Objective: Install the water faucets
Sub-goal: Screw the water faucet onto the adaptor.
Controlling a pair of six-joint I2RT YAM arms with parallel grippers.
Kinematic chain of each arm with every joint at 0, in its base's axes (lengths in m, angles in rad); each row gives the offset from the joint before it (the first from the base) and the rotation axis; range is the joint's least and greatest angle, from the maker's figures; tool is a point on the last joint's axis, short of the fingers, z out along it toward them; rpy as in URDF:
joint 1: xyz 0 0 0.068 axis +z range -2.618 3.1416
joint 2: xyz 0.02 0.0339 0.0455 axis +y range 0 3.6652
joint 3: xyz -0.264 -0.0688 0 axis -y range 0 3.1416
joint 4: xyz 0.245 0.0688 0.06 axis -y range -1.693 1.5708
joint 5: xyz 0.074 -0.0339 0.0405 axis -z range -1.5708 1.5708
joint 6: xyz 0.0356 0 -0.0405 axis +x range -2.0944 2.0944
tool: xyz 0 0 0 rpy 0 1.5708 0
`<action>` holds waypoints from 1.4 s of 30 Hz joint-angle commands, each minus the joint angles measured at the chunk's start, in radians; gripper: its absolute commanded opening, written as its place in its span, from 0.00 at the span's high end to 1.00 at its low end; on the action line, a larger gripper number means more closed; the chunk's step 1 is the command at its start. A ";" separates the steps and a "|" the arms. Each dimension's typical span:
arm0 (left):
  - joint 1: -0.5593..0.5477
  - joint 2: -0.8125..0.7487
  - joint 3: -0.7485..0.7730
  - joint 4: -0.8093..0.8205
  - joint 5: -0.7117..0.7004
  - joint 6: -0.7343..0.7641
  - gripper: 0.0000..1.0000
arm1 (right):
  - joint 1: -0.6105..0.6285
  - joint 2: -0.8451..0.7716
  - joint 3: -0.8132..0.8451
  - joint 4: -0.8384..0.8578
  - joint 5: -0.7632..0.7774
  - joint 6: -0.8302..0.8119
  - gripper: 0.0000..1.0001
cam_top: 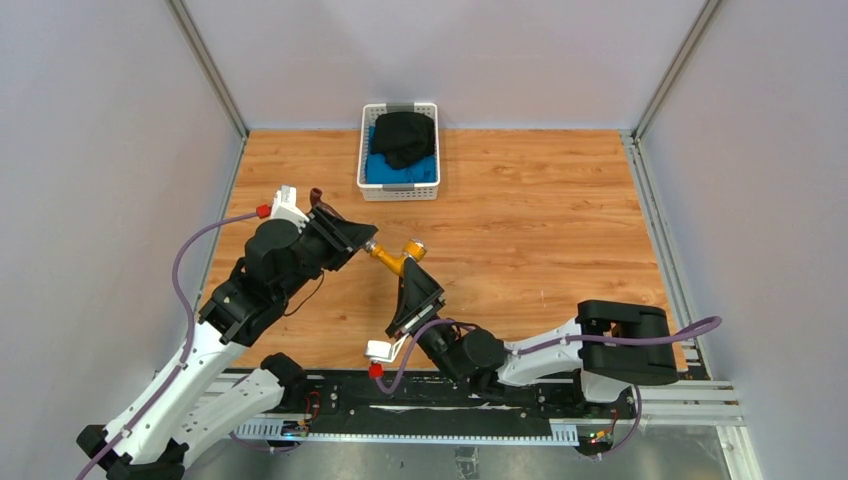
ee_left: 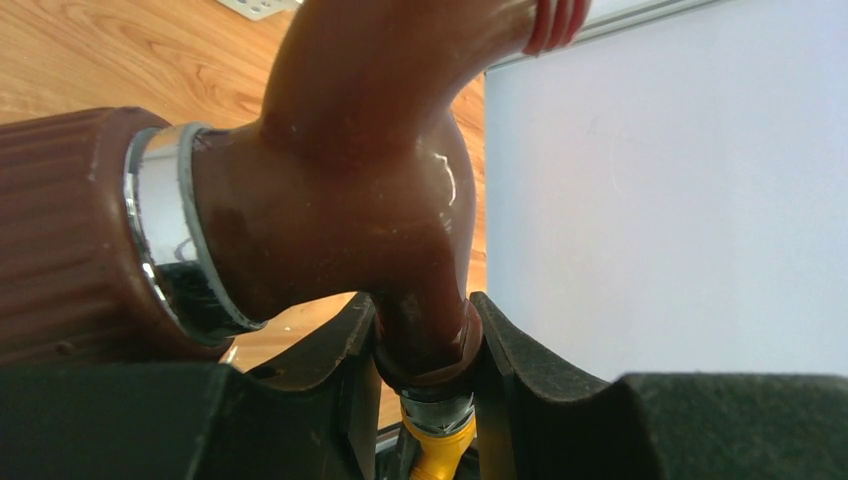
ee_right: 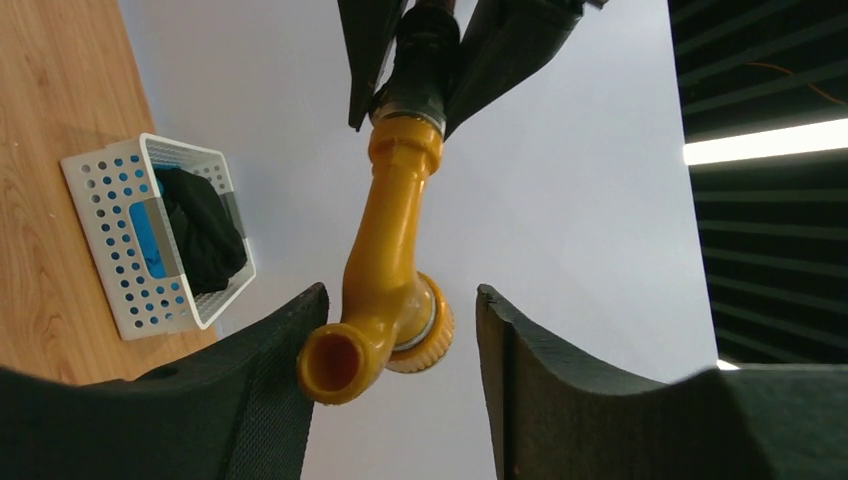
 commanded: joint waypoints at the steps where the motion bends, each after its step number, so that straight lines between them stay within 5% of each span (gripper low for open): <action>1: 0.003 -0.024 0.011 0.059 0.009 -0.003 1.00 | -0.028 0.033 0.037 0.103 0.024 0.055 0.54; 8: 0.003 -0.029 0.012 0.061 0.012 0.002 1.00 | -0.028 0.036 0.068 0.103 0.051 0.167 1.00; 16: 0.003 -0.022 0.007 0.081 0.036 0.006 1.00 | 0.005 -0.053 0.062 0.050 0.057 0.509 1.00; 23: 0.003 -0.020 -0.007 0.120 0.057 0.007 1.00 | -0.070 -0.445 0.020 -0.551 -0.271 1.386 1.00; 27: 0.002 -0.023 -0.027 0.156 0.070 0.007 1.00 | -0.224 -0.564 0.001 -0.657 -0.533 1.775 1.00; 34: 0.003 -0.043 -0.072 0.268 0.085 0.024 1.00 | -0.379 -0.542 0.023 -0.599 -0.920 2.298 1.00; 42: 0.004 -0.099 -0.159 0.479 0.110 0.021 1.00 | -0.497 -0.308 0.008 -0.171 -1.083 2.965 1.00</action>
